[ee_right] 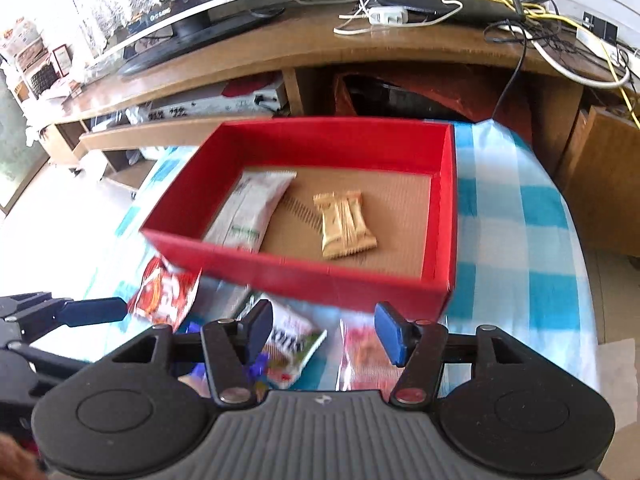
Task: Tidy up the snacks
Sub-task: 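Grasp the plastic-wrapped bun with left gripper while right grasps pink cake packet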
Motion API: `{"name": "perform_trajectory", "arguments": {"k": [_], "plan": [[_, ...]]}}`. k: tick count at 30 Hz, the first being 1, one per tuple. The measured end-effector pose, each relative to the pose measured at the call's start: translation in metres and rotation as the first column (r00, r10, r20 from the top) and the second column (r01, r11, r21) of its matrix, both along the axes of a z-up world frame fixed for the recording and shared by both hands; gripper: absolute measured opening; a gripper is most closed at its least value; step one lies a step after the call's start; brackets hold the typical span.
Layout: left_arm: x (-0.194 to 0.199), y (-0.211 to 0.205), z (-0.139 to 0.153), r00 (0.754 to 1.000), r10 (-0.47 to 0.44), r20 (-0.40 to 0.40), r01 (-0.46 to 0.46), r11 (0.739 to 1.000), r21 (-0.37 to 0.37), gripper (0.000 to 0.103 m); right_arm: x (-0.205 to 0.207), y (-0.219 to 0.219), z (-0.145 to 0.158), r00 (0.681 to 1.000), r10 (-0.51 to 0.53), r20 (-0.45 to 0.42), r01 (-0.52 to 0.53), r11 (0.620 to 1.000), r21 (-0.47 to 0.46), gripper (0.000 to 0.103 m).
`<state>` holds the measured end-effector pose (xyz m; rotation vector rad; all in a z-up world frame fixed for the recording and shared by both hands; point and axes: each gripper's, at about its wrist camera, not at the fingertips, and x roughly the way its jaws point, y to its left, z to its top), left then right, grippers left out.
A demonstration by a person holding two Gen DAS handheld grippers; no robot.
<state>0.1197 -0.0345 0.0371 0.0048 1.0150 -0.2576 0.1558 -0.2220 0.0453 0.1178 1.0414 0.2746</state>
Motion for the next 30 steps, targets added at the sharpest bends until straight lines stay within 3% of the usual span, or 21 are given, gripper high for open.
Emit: {"name": "perform_trajectory", "arguments": {"k": [3,13,16,20,25,30], "plan": [[-0.006,-0.008,-0.011,1.0,-0.021,-0.015,0.022,0.998,0.064,0.094,-0.006,-0.004,-0.002,1.0,-0.003,-0.016,0.003,1.0,-0.003,0.065],[-0.011,-0.022,-0.043,0.994,-0.071,-0.081,0.079,0.992,0.098,0.1,-0.001,-0.024,-0.022,0.995,-0.037,-0.095,0.036,0.999,-0.009,0.07],[-0.011,-0.021,-0.047,0.991,-0.078,-0.11,0.085,0.994,0.062,0.089,0.003,-0.031,-0.028,0.992,-0.047,-0.116,0.046,0.999,-0.01,0.073],[-0.015,-0.022,-0.045,0.992,-0.076,-0.098,0.083,0.994,0.071,0.081,0.011,-0.035,-0.039,0.987,-0.067,-0.147,0.065,0.998,-0.023,0.078],[-0.017,-0.019,-0.041,0.993,-0.072,-0.09,0.077,0.995,0.058,0.077,0.02,-0.029,-0.051,0.982,-0.071,-0.172,0.07,0.997,-0.014,0.081],[-0.016,-0.018,-0.041,0.993,-0.08,-0.092,0.085,0.995,0.055,0.077,0.028,-0.016,-0.068,0.984,-0.04,-0.175,0.021,0.994,-0.109,0.088]]}}
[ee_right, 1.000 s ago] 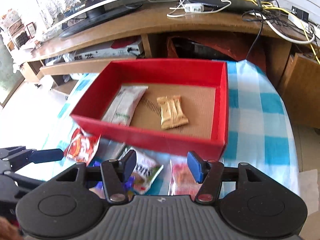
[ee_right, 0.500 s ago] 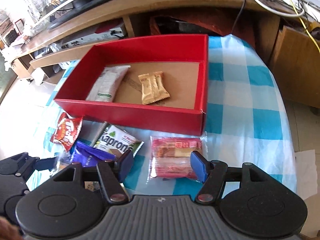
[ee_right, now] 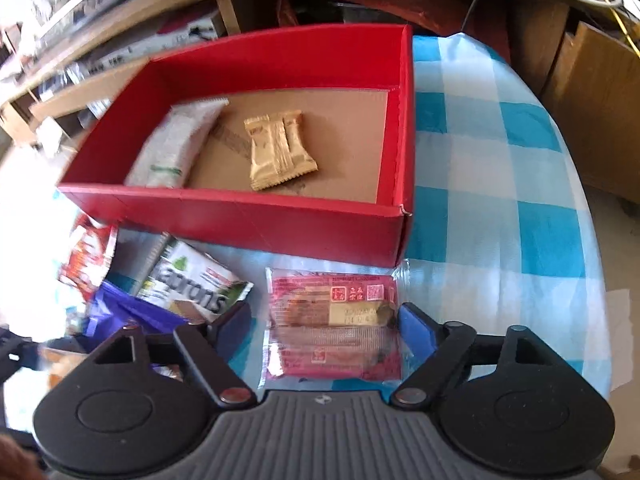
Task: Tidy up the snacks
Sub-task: 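Grasp the plastic-wrapped bun with left gripper while right grasps pink cake packet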
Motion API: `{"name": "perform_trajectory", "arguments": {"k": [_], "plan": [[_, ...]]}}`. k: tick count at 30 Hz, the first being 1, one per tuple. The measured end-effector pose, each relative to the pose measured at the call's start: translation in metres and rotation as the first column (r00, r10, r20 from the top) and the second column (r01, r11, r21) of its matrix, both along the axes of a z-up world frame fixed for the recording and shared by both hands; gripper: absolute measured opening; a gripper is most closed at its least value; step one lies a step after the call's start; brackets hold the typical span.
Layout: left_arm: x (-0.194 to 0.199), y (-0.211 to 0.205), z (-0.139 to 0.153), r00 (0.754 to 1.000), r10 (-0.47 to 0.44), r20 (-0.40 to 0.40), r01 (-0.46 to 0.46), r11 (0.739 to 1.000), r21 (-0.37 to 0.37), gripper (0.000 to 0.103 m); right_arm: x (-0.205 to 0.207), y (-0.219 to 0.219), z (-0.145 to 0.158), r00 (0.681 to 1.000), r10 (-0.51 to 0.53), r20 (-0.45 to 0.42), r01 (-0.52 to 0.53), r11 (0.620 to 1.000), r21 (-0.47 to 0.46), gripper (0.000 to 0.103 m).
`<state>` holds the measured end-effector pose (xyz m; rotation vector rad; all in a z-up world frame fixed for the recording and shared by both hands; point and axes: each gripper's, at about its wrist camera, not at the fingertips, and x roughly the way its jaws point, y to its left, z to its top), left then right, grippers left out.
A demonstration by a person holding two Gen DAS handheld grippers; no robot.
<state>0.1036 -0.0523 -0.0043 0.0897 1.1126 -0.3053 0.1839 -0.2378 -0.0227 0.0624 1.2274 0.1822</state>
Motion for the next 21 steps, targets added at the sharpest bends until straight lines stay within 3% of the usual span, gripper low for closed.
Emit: {"name": "perform_trajectory", "arguments": {"k": [5,7,12,13,17,21], "plan": [[0.003,0.002,-0.004,1.0,0.001,-0.015,-0.001,1.0,-0.015,0.081,0.001,-0.002,-0.009,1.0,0.016,0.008,-0.016,1.0,-0.009,0.094],[0.004,0.002,-0.006,1.0,-0.001,-0.022,0.001,1.0,-0.014,0.083,0.002,-0.003,-0.012,1.0,0.024,-0.016,-0.024,1.0,0.008,0.103],[0.004,0.003,-0.008,0.999,-0.004,-0.034,0.003,1.0,-0.019,0.085,-0.002,-0.007,-0.012,0.999,0.03,-0.017,-0.029,0.999,0.012,0.103],[0.004,0.003,-0.008,0.999,-0.004,-0.035,0.004,1.0,-0.02,0.085,-0.004,-0.007,-0.01,1.0,0.023,-0.008,-0.023,1.0,-0.012,0.092],[0.002,0.003,-0.007,0.999,-0.007,-0.031,0.007,1.0,-0.021,0.08,-0.015,-0.009,-0.003,1.0,0.023,0.012,-0.023,0.999,-0.03,0.067],[0.0,0.002,-0.002,1.0,-0.002,-0.015,0.002,1.0,-0.015,0.075,-0.023,-0.007,0.003,0.999,0.037,0.009,-0.036,0.999,-0.03,0.065]]}}
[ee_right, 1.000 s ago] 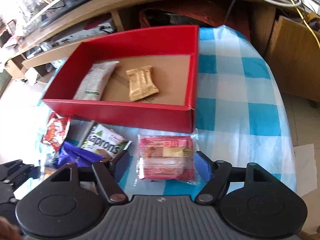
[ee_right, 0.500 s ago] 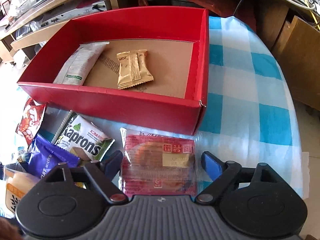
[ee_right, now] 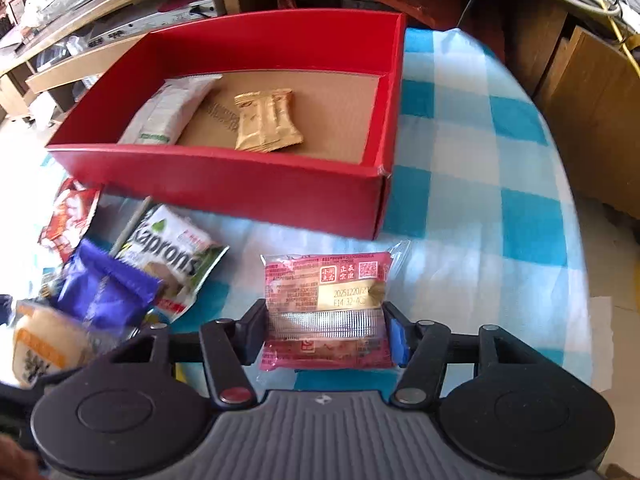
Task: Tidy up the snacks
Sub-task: 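Grasp the plastic-wrapped bun with left gripper while right grasps pink cake packet, then carry the bun and pink cake packet into the red box and lower them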
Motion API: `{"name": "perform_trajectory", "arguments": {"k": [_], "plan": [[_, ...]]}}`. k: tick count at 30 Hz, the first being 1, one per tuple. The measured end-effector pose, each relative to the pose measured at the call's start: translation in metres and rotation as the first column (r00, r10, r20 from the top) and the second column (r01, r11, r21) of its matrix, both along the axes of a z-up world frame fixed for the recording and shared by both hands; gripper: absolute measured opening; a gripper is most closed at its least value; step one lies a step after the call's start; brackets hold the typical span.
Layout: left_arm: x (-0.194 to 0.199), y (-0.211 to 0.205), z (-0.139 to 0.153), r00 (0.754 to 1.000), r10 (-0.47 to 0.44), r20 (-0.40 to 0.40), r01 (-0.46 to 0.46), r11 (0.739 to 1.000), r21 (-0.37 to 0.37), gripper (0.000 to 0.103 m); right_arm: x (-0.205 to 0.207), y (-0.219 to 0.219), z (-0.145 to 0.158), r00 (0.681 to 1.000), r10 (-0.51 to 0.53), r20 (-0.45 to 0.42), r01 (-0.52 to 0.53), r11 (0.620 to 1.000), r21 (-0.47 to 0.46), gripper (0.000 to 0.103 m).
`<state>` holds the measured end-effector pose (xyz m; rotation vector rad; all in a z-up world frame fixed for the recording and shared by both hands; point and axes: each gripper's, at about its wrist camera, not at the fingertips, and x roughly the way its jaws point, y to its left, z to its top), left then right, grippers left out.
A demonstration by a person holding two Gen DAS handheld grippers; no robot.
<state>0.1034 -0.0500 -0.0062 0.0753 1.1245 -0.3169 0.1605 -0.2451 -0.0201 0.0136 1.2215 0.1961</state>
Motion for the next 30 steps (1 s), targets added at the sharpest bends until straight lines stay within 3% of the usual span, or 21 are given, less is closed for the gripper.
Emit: {"name": "perform_trajectory", "arguments": {"k": [10,30], "plan": [[-0.003,0.002,0.011,1.0,-0.005,0.023,0.006,1.0,-0.016,0.07,-0.023,0.008,0.038,0.996,0.003,0.088,-0.007,0.999,0.052,0.065],[0.004,0.019,0.04,0.995,0.062,0.077,-0.055,0.994,-0.091,0.069,-0.025,0.021,0.055,0.991,0.021,0.133,-0.035,0.994,0.103,0.065]]}}
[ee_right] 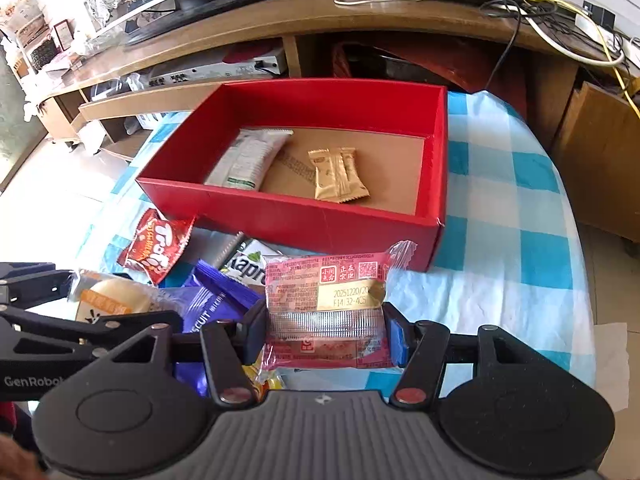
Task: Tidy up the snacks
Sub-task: 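Carry the bun and pink cake packet into the red box and lower them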
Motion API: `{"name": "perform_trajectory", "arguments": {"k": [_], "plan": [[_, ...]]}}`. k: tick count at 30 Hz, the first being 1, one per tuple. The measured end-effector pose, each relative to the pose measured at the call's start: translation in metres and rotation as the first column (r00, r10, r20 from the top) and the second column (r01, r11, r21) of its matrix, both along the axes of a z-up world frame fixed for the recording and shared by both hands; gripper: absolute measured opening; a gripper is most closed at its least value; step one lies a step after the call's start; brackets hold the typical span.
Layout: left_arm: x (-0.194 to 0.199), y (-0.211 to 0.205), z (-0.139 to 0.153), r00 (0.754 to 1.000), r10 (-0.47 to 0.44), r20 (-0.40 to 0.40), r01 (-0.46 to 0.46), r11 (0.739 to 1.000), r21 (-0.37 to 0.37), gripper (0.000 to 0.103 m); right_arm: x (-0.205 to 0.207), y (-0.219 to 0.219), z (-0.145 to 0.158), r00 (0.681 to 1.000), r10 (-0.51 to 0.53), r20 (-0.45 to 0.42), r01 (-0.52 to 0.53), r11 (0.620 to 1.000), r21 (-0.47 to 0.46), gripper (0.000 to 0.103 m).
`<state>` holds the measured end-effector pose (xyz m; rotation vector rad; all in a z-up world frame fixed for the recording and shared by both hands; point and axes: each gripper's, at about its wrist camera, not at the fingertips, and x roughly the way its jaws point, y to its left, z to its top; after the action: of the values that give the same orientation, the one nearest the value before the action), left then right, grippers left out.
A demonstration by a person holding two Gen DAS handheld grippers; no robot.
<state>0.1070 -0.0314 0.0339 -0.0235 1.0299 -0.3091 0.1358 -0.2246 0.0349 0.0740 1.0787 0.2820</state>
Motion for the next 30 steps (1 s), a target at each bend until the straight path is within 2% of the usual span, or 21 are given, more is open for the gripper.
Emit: {"name": "perform_trajectory", "arguments": {"k": [11,30], "plan": [[0.024,0.001,0.016,0.998,0.047,0.05,-0.046,0.999,-0.009,0.069,0.013,0.007,0.015,0.999,-0.004,0.041,0.003,1.0,0.025,0.065],[0.068,-0.009,0.034,0.989,0.082,0.122,-0.08,0.997,-0.02,0.069,0.061,-0.004,0.032,0.989,-0.121,0.081,0.116,0.991,0.064,0.065]]}}
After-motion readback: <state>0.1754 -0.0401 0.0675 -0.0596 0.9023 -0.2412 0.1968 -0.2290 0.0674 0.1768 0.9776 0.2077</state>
